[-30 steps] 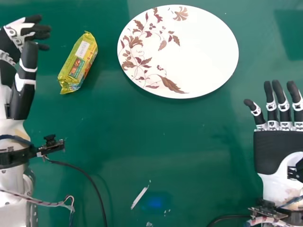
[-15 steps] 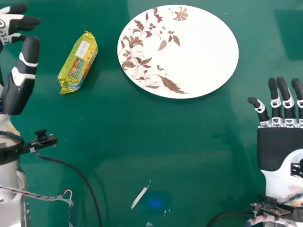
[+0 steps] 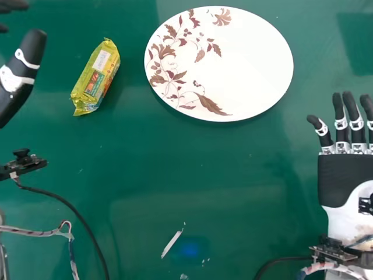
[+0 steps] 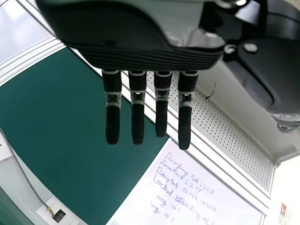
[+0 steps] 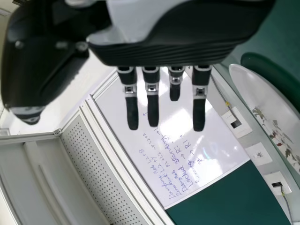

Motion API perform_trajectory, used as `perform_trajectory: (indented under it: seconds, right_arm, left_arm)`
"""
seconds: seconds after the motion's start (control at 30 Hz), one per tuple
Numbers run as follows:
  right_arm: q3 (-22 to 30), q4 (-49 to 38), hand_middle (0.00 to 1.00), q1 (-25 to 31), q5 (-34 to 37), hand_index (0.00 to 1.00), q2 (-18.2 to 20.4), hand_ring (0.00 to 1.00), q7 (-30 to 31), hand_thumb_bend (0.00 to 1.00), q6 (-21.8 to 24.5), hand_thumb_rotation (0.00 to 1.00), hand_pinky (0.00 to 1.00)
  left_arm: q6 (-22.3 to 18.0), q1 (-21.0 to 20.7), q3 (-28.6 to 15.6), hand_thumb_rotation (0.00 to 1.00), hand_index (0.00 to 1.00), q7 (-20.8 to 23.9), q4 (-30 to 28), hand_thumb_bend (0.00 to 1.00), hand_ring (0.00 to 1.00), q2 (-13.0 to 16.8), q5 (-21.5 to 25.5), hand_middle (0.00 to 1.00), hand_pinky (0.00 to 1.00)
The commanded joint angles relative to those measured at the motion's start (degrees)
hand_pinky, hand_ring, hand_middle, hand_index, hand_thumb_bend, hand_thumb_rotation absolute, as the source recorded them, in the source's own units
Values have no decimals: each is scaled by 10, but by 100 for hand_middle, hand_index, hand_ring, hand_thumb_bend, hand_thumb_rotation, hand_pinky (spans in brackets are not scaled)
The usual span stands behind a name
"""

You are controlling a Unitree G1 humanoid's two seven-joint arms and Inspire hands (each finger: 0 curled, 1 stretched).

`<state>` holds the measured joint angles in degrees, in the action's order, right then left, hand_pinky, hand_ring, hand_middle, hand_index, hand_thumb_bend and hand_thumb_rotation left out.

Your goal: Pick up biscuit and place it in the plate

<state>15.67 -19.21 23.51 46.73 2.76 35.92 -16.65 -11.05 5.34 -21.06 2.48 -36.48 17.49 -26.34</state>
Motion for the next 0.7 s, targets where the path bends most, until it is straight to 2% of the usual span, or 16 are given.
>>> perform_trajectory:
  seconds: [0.0, 0.03, 0.17, 0.33, 0.4, 0.47, 0.67]
  right_arm:
    - [3, 21, 83, 4, 3, 78, 2, 82, 10, 99, -3, 27, 66]
    - [3, 22, 83, 4, 0, 78, 2, 83, 9, 100, -4, 27, 66]
    - [2, 16, 86, 5, -1, 79, 4, 85, -3, 100, 1, 27, 63]
    - [3, 16, 87, 4, 10, 80, 0, 83, -2, 100, 9, 32, 63]
    - [4, 14, 88, 4, 12, 81, -2, 84, -3, 100, 13, 37, 65]
    - [5, 16, 89, 2, 12, 82, -2, 85, -1, 100, 13, 40, 65]
    - [5, 16, 91, 1, 17, 85, -4, 88, 6, 100, 14, 44, 66]
  left_arm:
    - [2, -2, -13, 66, 61, -12, -14, 100, 66, 18, 5, 78, 49]
    - [6, -2, -16, 66, 60, -18, -16, 100, 66, 23, 8, 78, 50]
    - [21, -6, -22, 65, 59, -39, -29, 100, 63, 39, 9, 76, 44]
    - [-4, -21, -24, 62, 59, -48, -15, 100, 63, 70, 10, 75, 45]
    - [-4, -26, -27, 60, 59, -58, -13, 100, 63, 86, 2, 75, 47]
    - [4, -28, -31, 60, 59, -69, -18, 100, 63, 99, -5, 75, 48]
    - [37, -30, -46, 60, 58, -116, -36, 100, 63, 138, -24, 76, 43]
